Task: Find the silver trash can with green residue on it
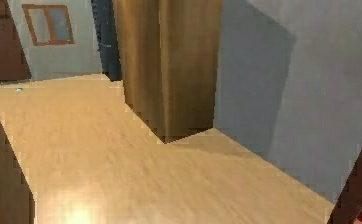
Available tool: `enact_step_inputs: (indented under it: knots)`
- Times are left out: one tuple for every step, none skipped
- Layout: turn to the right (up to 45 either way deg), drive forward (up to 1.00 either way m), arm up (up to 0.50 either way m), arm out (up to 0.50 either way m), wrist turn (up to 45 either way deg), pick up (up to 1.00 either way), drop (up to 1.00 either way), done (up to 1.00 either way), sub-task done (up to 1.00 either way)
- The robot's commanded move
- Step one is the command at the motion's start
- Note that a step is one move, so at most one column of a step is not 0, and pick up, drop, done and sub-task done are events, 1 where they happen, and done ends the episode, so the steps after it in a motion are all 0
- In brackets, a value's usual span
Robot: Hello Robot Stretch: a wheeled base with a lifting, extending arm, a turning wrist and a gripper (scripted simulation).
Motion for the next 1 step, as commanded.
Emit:
enact_step_inputs:
  knots:
    - [-21.0, 0.00, 0.00, 0.00, 0.0, 0.00, 0.00, 0.00, 0.00]
